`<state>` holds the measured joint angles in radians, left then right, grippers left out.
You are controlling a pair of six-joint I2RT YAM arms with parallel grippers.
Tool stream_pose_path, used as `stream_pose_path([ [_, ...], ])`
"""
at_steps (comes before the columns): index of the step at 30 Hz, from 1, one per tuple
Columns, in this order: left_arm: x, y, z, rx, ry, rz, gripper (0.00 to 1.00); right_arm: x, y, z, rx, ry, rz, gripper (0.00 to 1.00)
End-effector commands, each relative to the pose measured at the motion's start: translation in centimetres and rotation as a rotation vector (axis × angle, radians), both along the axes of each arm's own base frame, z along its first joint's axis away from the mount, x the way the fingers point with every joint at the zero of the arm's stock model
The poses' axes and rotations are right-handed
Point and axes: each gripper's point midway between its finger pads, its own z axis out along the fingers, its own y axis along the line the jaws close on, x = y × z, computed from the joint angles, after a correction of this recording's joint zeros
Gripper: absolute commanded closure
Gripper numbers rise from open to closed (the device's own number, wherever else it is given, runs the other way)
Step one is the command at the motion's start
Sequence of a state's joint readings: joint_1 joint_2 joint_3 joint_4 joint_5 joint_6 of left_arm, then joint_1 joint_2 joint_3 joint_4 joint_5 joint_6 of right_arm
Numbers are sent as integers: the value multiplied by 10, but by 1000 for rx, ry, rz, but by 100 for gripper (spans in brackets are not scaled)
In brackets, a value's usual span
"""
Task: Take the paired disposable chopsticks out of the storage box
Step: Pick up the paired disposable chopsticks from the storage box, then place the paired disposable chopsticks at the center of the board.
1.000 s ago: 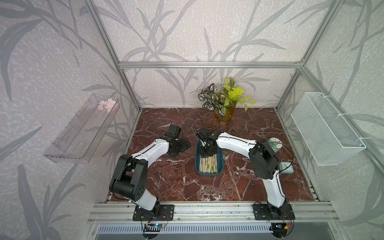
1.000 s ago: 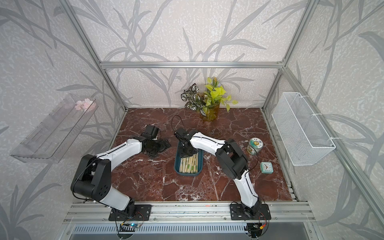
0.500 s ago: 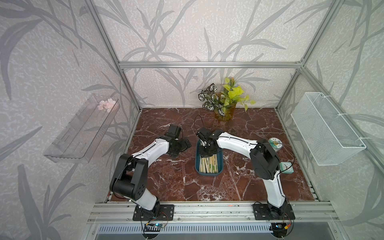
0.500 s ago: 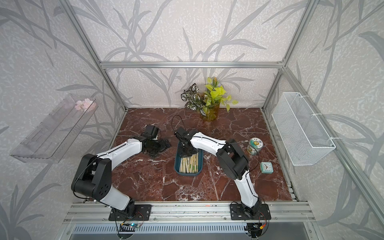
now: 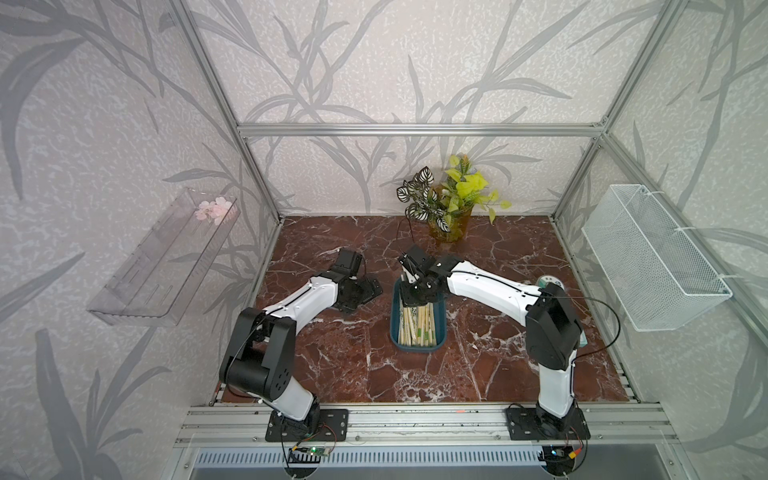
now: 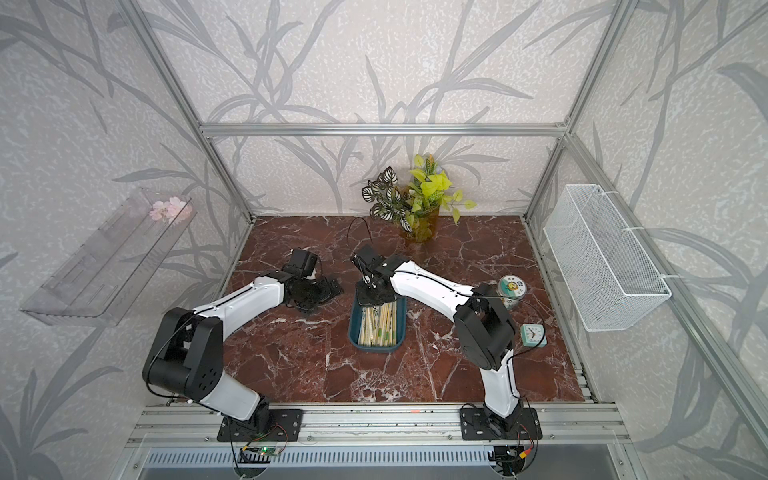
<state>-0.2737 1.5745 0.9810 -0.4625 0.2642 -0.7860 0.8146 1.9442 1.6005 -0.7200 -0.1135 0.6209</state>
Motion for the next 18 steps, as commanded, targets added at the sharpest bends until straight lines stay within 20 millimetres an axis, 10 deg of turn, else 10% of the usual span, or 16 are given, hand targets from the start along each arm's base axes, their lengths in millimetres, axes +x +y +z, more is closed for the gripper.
stream_pose_path([
  [1, 6, -1, 21, -6, -47, -28, 0, 5, -10, 25, 40, -42, -33, 100],
  [18, -8, -14, 30, -15, -52, -81, 0, 30, -155, 45, -71, -175, -215, 100],
])
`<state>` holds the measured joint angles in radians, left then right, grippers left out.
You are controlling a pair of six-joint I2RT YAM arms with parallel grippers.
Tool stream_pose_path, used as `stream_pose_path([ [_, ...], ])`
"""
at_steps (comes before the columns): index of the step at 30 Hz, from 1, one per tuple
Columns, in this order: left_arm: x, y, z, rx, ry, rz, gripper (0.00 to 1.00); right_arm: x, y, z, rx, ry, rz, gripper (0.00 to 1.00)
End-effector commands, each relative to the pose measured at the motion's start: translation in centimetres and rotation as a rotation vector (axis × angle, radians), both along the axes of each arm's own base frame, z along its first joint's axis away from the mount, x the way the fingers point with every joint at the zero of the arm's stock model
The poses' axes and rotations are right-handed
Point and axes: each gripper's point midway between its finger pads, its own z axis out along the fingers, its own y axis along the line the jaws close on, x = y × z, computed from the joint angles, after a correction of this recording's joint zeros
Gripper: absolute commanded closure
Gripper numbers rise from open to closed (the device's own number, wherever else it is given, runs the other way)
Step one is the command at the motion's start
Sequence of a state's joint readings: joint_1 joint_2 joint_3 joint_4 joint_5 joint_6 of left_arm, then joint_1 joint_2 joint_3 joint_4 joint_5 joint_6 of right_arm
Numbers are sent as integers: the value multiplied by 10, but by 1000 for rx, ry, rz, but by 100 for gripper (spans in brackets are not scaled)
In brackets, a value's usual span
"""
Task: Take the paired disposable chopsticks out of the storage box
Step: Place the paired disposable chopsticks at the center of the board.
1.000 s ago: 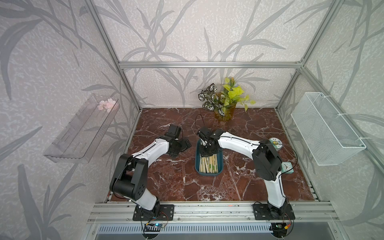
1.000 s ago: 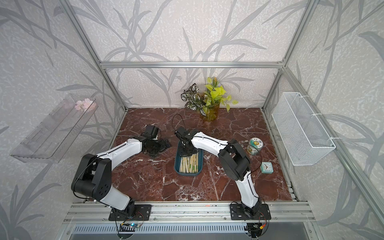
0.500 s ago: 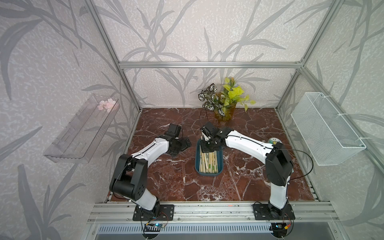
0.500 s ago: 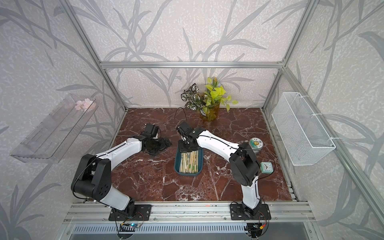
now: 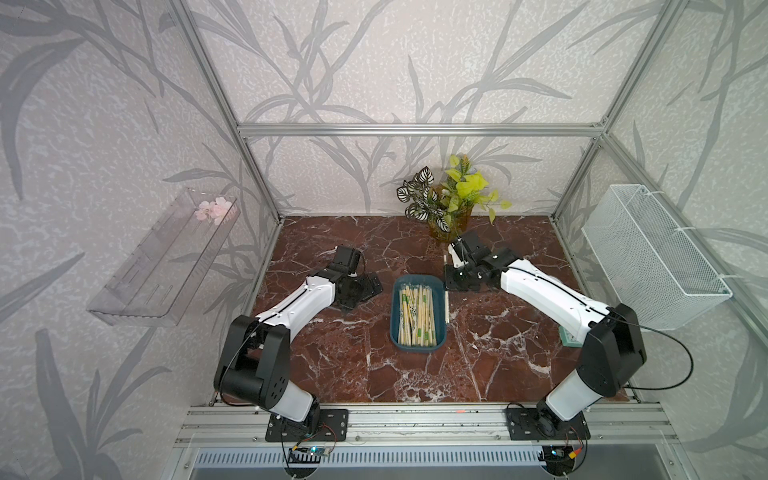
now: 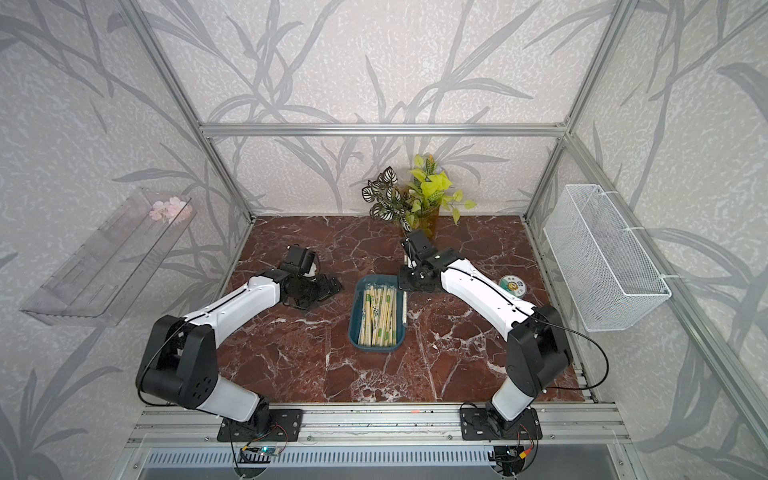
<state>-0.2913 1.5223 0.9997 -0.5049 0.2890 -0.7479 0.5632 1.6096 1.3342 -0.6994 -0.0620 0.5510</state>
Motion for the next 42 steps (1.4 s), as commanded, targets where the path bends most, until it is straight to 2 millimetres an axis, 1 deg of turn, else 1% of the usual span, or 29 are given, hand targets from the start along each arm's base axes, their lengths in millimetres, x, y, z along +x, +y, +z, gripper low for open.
stream_pose_path([
  [1, -4, -6, 8, 3, -15, -19, 0, 2, -36, -3, -105, -47, -19, 100],
  [4, -6, -12, 5, 0, -7, -27, 0, 2, -60, -11, -177, -54, -36, 100],
  [7, -6, -15, 2, 8, -11, -23, 0, -1, -79, -23, -292, -57, -25, 100],
  [13, -4, -19, -3, 2, -9, -7, 0, -6, -108, -50, -466, -10, -40, 100],
  [18, -2, -19, -4, 9, -9, -6, 0, -11, -116, -74, -489, 37, -54, 100],
  [22, -4, -18, -5, 14, -8, -7, 0, -15, -118, -90, -482, 80, -69, 100],
  [30, -5, -16, -5, 23, -5, -9, 0, -20, -123, -115, -465, 142, -98, 100],
  [32, -6, -16, -5, 23, -3, -12, 0, -20, -124, -116, -460, 145, -104, 100],
  [34, -6, -16, -6, 24, -2, -12, 0, -22, -126, -127, -471, 171, -103, 98],
  [42, -4, -18, -7, 22, -3, -16, 0, -22, -128, -135, -474, 191, -97, 85],
])
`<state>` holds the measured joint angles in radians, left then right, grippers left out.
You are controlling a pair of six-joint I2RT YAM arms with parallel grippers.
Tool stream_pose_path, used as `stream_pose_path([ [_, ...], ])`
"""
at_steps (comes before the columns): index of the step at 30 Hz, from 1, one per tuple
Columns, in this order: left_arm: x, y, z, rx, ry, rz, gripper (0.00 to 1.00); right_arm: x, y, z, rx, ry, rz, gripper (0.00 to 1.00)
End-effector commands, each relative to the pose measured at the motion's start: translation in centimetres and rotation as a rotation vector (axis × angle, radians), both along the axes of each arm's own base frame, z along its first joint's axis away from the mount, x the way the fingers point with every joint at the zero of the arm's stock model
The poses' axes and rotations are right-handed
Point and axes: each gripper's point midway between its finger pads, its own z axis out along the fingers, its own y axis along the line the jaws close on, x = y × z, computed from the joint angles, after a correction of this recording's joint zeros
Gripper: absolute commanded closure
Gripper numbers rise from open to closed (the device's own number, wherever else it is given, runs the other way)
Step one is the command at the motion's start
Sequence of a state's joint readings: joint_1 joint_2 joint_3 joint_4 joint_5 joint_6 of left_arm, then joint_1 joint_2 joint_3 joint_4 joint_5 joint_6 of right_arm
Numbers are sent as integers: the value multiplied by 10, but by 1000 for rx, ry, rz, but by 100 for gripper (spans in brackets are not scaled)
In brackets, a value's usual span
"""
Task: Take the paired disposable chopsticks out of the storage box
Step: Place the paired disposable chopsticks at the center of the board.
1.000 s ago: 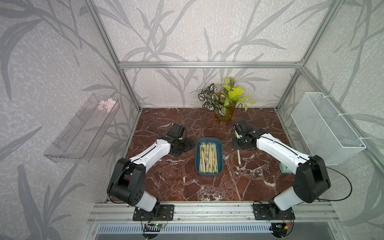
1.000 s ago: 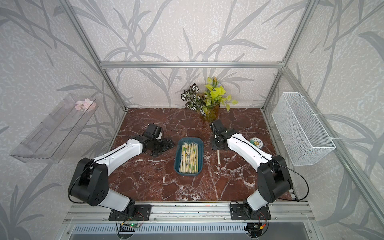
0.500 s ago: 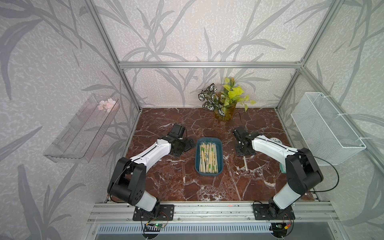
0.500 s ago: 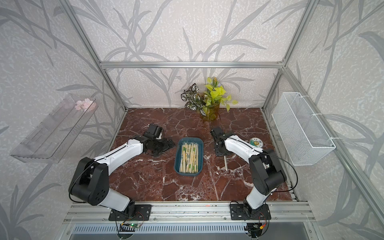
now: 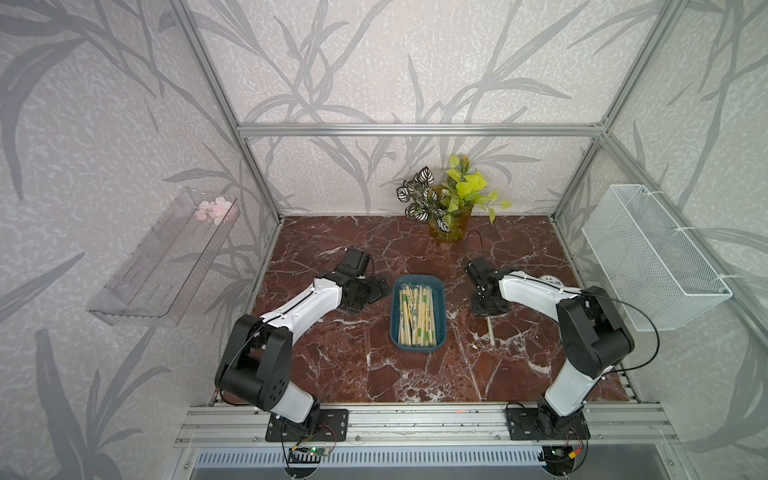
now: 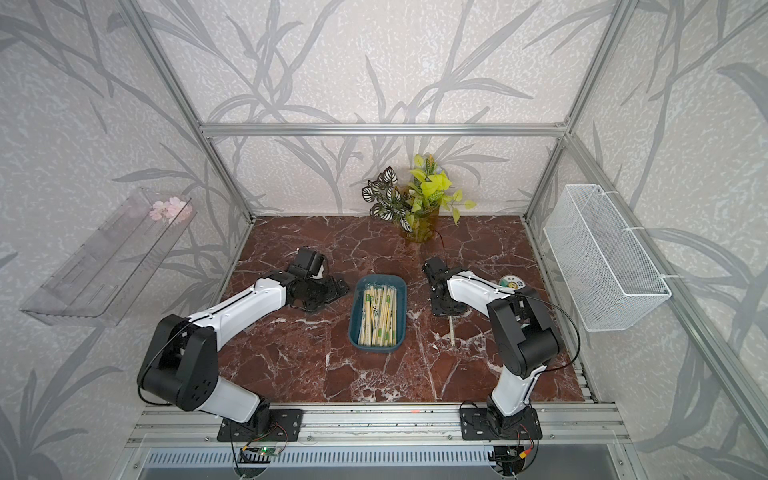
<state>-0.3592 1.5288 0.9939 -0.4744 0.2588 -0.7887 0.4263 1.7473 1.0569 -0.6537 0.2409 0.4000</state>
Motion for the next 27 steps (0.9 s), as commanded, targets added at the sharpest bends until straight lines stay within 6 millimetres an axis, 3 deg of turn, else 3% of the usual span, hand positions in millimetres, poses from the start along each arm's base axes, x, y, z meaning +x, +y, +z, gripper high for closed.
stream_pose_path([
  [1, 0, 2, -5, 16, 9, 3, 0, -4, -2, -5, 4, 18, -12, 83],
  [9, 2, 0, -5, 8, 6, 6, 0, -4, 6, 8, 63, 1, -21, 72],
  [15, 6, 0, -2, 8, -6, 7, 0, 0, 15, 38, 137, -63, -33, 59],
  [27, 10, 2, 5, 32, -11, -15, 0, 5, 41, 78, 328, -147, -40, 37],
])
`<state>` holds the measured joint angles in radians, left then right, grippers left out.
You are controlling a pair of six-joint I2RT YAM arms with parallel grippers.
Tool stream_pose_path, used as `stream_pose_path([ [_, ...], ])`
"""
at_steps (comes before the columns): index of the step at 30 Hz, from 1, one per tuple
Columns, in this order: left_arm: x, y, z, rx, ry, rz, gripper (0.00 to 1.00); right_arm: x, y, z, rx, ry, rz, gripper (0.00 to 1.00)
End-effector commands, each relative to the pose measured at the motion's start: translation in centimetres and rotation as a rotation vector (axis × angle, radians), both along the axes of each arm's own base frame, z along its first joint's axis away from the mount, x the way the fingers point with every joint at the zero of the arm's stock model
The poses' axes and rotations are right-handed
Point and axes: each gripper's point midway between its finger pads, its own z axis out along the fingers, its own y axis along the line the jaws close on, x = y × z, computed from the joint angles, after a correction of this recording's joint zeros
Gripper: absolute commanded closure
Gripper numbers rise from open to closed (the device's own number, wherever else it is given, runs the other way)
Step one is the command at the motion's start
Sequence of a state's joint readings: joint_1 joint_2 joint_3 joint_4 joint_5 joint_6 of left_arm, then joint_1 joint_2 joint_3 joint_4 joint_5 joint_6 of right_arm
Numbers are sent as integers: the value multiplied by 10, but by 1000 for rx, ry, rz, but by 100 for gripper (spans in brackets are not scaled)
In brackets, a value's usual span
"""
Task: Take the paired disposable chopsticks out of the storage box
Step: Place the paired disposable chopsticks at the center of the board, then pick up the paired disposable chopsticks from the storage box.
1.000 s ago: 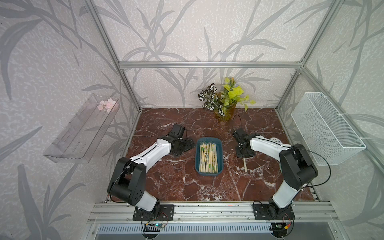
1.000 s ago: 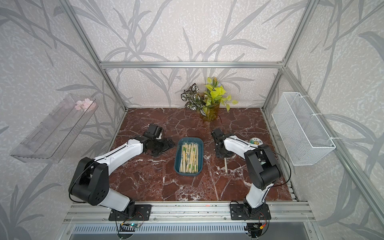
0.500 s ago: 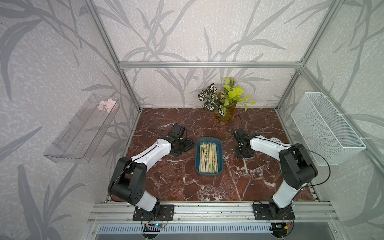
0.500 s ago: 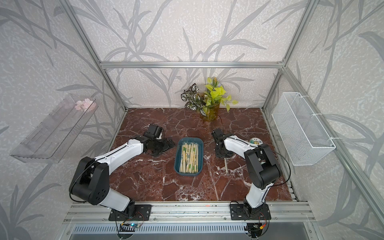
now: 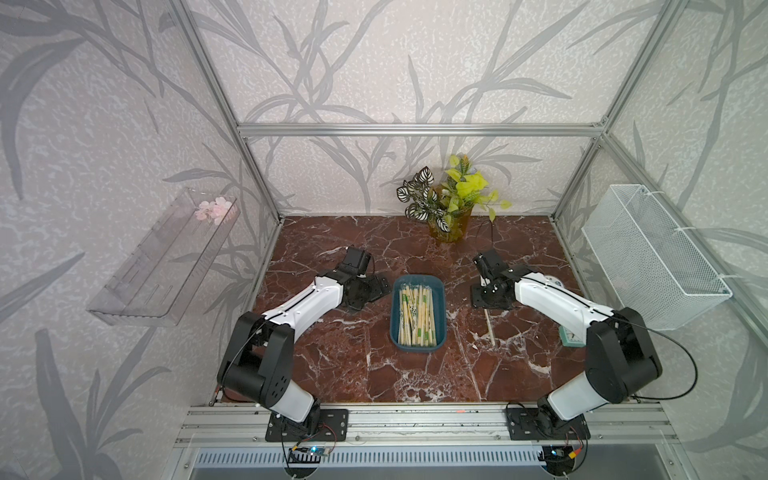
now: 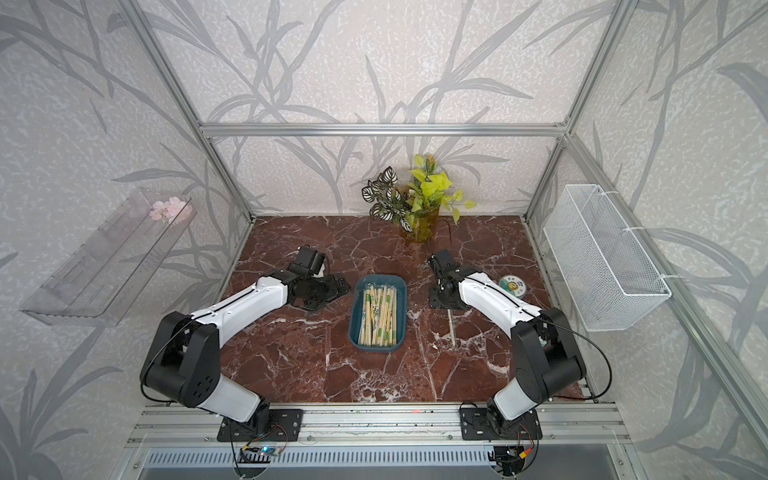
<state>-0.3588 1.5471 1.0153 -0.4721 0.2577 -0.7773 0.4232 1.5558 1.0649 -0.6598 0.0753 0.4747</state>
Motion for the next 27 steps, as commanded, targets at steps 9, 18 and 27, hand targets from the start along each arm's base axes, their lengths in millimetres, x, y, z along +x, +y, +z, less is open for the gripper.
stream_pose_path([
  [9, 5, 11, 2, 53, 1, 2, 0, 4, 46, 42, 208, -64, 34, 32],
  [18, 11, 17, -3, 52, 14, 27, 0, -6, 114, 58, 289, -60, 163, 31],
  [27, 11, 29, -8, 51, 33, 65, 0, -26, 176, 39, 314, 13, 270, 35],
])
